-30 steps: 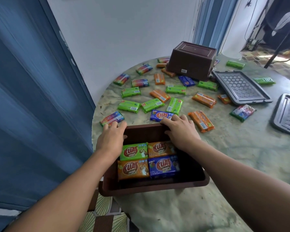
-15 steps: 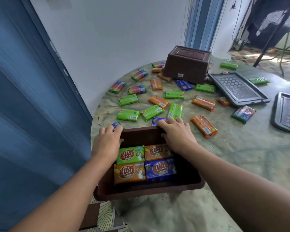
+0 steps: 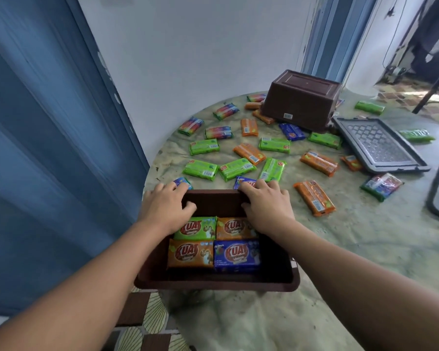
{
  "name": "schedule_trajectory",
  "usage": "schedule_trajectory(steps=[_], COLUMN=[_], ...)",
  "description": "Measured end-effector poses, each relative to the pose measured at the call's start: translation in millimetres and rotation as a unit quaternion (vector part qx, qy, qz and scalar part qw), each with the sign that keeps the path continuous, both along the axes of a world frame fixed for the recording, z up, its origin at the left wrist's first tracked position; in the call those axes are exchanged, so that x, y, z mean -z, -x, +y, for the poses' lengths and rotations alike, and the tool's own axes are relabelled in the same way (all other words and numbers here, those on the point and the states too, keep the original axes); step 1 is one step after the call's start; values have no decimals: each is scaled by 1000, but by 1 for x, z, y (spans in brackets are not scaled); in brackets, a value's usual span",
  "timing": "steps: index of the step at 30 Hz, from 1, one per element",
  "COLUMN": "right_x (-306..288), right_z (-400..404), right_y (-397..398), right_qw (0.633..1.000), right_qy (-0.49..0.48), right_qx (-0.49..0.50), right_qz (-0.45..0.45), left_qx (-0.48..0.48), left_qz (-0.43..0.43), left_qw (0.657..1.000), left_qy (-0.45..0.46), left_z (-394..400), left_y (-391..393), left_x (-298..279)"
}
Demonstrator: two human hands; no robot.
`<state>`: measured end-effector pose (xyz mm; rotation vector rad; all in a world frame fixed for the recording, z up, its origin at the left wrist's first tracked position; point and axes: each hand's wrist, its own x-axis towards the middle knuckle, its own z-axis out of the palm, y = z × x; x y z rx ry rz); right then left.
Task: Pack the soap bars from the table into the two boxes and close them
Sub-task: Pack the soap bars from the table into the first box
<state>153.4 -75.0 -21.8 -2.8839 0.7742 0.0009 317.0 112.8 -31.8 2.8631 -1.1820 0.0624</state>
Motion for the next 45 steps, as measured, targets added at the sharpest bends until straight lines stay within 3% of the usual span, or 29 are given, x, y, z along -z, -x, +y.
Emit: schedule_trajectory(steps=[5,9,15,19,23,28,31,39,45], right_x=[-19,-23,-7,16,36,41,34,-3,-23], right_z=[-10,-37,-65,-75,-80,-78,-73,-41,-11], right_y=[-23,-63,-101,-112,-117,-119,-120,-115,-85], right_qw=[994,987,976,972,972,976,981,993,989], right_qy=[-99,-146,-132,-100,-62,-12,-28,-64,-65], right_qx=[44,67,55,71,61,61,81,89,47], right_qz=[-18,29,163,202,217,209,175,-33,-124], left_qx=[-36,-50,-24,-17,-1,3,-23,-2,56], left_qz=[107,150,163,159,166,194,208,140,83], left_qw=[993,987,981,964,956,959,968,989,988], left_qy=[23,38,-107,-211,-244,-207,-138,47,113], left_z=[-21,-45,-67,-74,-76,-73,-70,-74,-57], left_y=[-21,-61,-117,-132,-137,-141,-138,-107,-65], left_x=[-23,-28,-4,17,39,44,39,-7,-40])
